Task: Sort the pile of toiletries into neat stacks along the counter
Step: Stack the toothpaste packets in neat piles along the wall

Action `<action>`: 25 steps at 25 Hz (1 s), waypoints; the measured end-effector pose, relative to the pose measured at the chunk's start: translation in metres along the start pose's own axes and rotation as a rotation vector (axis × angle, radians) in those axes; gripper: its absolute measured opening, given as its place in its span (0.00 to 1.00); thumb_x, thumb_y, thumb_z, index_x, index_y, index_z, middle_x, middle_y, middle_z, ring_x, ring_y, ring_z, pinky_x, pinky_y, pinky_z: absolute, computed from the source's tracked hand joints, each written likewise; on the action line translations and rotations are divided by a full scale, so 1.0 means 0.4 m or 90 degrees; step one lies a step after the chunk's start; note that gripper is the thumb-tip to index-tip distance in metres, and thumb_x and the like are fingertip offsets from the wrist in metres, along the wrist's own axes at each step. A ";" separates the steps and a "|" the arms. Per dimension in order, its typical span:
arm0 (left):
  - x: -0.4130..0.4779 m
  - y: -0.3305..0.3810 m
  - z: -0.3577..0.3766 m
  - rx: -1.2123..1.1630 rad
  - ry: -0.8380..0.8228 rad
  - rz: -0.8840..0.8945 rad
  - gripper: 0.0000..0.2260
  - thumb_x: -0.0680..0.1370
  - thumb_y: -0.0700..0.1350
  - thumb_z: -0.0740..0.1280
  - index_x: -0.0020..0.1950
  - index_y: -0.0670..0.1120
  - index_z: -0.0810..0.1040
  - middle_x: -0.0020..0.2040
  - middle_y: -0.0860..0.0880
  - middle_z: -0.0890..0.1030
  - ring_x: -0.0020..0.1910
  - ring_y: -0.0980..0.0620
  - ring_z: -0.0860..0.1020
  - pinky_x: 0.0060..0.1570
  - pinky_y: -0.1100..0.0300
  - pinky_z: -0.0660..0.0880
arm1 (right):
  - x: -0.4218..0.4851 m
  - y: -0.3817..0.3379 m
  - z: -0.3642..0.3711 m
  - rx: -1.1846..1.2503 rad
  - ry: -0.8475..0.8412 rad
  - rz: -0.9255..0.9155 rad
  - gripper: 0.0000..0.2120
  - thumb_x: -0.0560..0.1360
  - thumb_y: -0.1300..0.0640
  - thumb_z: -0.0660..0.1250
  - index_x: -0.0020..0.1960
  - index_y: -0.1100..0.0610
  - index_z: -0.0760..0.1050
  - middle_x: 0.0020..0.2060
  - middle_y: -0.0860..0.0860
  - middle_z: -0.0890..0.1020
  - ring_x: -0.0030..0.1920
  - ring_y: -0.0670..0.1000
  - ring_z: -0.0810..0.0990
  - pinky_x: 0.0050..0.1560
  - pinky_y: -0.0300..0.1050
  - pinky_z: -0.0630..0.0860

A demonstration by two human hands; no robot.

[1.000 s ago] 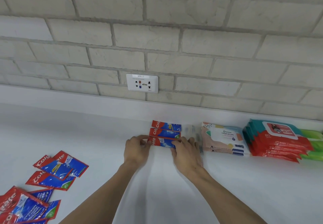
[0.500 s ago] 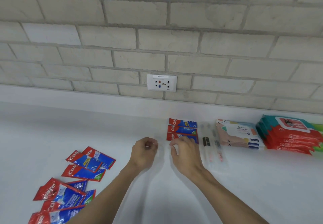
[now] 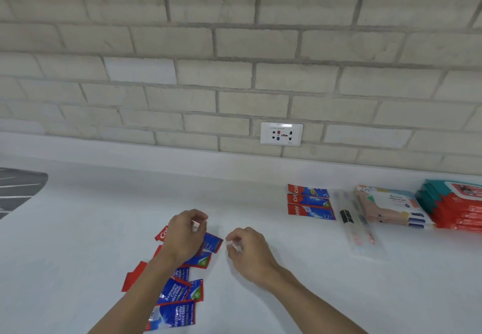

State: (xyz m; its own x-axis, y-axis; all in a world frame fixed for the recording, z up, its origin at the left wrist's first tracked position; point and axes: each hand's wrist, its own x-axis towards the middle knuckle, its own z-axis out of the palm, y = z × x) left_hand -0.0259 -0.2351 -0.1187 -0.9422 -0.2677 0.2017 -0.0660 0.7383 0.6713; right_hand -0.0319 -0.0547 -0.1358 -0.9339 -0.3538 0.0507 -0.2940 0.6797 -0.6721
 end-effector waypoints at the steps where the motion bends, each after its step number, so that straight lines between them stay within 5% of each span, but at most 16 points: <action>1: -0.003 -0.023 -0.015 0.039 0.002 0.003 0.07 0.77 0.43 0.66 0.54 0.48 0.80 0.50 0.52 0.82 0.48 0.56 0.77 0.45 0.65 0.74 | 0.009 -0.011 0.015 -0.010 -0.006 -0.001 0.12 0.78 0.52 0.65 0.60 0.49 0.76 0.57 0.49 0.76 0.59 0.47 0.74 0.58 0.39 0.73; 6: -0.047 -0.100 -0.040 0.203 -0.066 0.035 0.13 0.78 0.53 0.64 0.60 0.51 0.77 0.59 0.52 0.79 0.58 0.53 0.74 0.54 0.60 0.75 | 0.053 -0.050 0.071 -0.080 -0.034 0.011 0.23 0.77 0.47 0.66 0.69 0.54 0.69 0.63 0.50 0.71 0.64 0.50 0.68 0.62 0.43 0.72; 13: -0.065 -0.102 -0.042 0.255 -0.082 0.044 0.15 0.78 0.56 0.62 0.63 0.54 0.76 0.65 0.54 0.75 0.63 0.53 0.70 0.58 0.62 0.71 | 0.077 -0.052 0.084 -0.107 -0.049 0.035 0.19 0.74 0.47 0.70 0.61 0.53 0.74 0.60 0.50 0.73 0.60 0.48 0.72 0.56 0.42 0.77; 17: -0.061 -0.102 -0.042 0.231 -0.088 0.025 0.14 0.78 0.56 0.63 0.60 0.52 0.77 0.62 0.53 0.77 0.62 0.53 0.71 0.57 0.60 0.72 | 0.076 -0.049 0.064 0.004 -0.071 0.107 0.17 0.70 0.49 0.75 0.51 0.52 0.70 0.56 0.51 0.78 0.55 0.48 0.78 0.50 0.44 0.80; 20: -0.049 -0.102 -0.040 0.172 -0.069 0.002 0.13 0.78 0.53 0.64 0.60 0.50 0.77 0.60 0.51 0.78 0.59 0.52 0.73 0.55 0.59 0.75 | 0.062 -0.057 0.050 0.068 -0.063 0.128 0.14 0.73 0.54 0.73 0.50 0.53 0.67 0.55 0.54 0.81 0.55 0.49 0.80 0.38 0.37 0.77; 25: -0.034 -0.094 -0.037 0.051 -0.050 -0.068 0.15 0.77 0.50 0.67 0.62 0.49 0.71 0.62 0.48 0.76 0.58 0.51 0.75 0.53 0.56 0.79 | 0.037 -0.062 0.038 0.124 -0.015 0.158 0.09 0.76 0.56 0.70 0.49 0.52 0.69 0.54 0.54 0.81 0.56 0.49 0.79 0.35 0.34 0.75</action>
State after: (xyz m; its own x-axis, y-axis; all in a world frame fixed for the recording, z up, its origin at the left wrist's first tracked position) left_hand -0.0056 -0.2684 -0.1364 -0.9512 -0.2998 0.0735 -0.1899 0.7561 0.6263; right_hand -0.0353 -0.0864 -0.1295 -0.9666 -0.2090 -0.1483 -0.0109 0.6116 -0.7911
